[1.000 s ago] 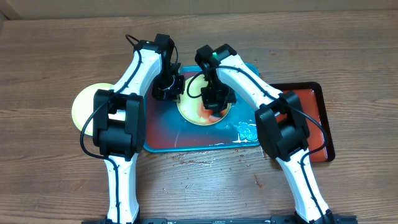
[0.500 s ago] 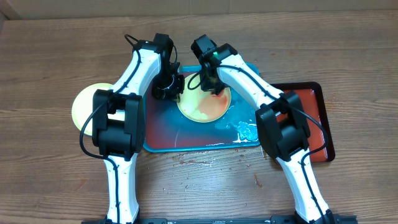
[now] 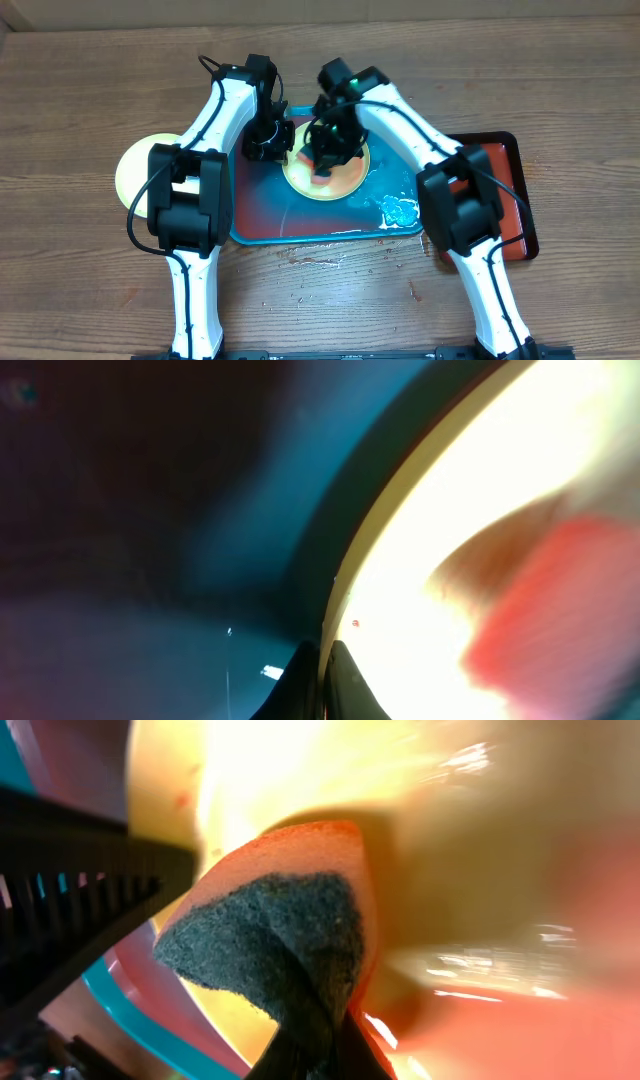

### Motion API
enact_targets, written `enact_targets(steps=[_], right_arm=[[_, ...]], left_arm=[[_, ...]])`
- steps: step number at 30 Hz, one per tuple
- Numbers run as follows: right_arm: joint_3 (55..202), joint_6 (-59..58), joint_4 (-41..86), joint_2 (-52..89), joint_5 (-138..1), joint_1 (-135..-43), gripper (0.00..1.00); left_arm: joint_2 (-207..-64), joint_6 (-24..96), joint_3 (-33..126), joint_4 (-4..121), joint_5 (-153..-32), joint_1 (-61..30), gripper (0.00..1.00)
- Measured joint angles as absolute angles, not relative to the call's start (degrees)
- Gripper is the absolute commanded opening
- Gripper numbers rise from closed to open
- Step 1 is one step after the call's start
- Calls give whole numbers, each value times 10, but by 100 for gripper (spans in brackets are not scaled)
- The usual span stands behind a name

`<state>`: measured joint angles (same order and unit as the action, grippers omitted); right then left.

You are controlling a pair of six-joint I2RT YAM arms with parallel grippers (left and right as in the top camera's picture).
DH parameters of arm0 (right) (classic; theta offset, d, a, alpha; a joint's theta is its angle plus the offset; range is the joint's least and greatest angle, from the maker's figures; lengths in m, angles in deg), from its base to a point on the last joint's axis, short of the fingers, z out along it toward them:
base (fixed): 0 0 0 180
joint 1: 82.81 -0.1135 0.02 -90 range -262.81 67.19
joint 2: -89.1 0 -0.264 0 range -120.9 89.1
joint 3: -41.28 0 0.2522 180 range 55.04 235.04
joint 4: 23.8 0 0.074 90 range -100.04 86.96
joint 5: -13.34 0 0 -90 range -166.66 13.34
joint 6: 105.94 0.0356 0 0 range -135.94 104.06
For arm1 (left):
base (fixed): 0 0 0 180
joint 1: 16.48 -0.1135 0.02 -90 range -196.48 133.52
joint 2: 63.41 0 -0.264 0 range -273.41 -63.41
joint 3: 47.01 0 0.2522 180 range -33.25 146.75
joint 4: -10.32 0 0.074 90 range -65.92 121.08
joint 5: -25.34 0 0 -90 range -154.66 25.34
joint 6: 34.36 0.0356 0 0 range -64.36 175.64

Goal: Clean dirty plates on tray and stack at the side

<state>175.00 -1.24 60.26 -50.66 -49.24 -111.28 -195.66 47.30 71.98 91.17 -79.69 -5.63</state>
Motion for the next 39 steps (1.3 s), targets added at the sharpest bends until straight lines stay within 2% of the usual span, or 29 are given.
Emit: enact_targets(steps=[8, 17, 22, 31, 39], right_arm=[[1746, -12, 605, -406, -501, -1033, 4], [1746, -10, 616, -268, -538, -951, 4], [1746, -10, 630, -265, -546, -910, 4], [1746, -10, 633, -265, -567, -885, 4], [1746, -9, 635, -265, -575, -885, 4]], left_arm=[[-1941, 483, 720, 914, -774, -58, 4], [-1806, 484, 720, 938, -648, -53, 4], [-1771, 462, 720, 964, -542, -23, 4], [-1768, 333, 720, 1035, -258, 116, 4], [-1768, 249, 720, 1067, -116, 186, 4]])
